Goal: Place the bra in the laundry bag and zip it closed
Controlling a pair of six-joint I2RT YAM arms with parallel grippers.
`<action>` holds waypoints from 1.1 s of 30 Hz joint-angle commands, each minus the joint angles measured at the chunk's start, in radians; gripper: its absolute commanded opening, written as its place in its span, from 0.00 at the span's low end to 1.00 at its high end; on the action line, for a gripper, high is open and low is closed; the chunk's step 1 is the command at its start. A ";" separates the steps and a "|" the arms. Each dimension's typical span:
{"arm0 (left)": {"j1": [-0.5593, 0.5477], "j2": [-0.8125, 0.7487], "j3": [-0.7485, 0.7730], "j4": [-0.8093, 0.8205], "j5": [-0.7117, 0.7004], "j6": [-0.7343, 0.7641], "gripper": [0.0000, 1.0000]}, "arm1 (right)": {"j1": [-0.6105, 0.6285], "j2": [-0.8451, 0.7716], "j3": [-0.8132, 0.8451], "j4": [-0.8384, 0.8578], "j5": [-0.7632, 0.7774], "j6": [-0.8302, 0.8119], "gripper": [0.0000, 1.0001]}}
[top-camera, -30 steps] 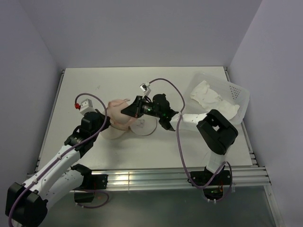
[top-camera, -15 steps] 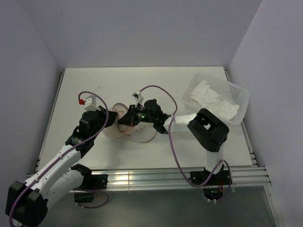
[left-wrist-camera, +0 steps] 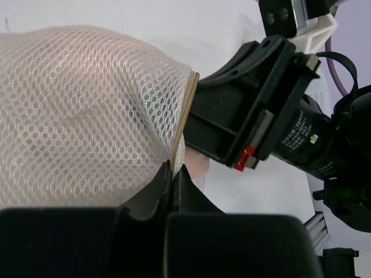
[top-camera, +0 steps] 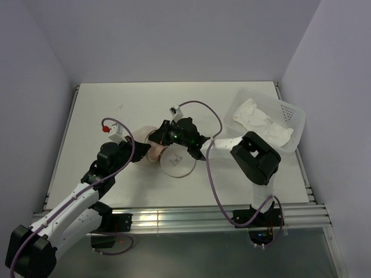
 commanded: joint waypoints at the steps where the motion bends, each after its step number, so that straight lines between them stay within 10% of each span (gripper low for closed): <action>1: -0.009 -0.017 -0.008 0.019 0.042 -0.011 0.00 | 0.034 -0.027 0.023 0.015 0.224 0.075 0.00; 9: -0.009 0.002 -0.033 0.042 0.042 -0.040 0.00 | 0.111 0.058 0.096 -0.112 0.433 0.106 0.10; 12: -0.007 -0.002 -0.033 0.017 -0.002 -0.046 0.00 | 0.120 0.039 0.085 -0.164 0.441 0.069 0.62; 14: -0.007 0.004 -0.024 -0.009 -0.034 -0.046 0.00 | 0.120 0.005 0.069 -0.215 0.437 0.019 0.78; 33: -0.007 0.006 -0.062 0.019 -0.105 -0.049 0.00 | -0.025 -0.317 -0.111 -0.563 0.302 -0.195 0.94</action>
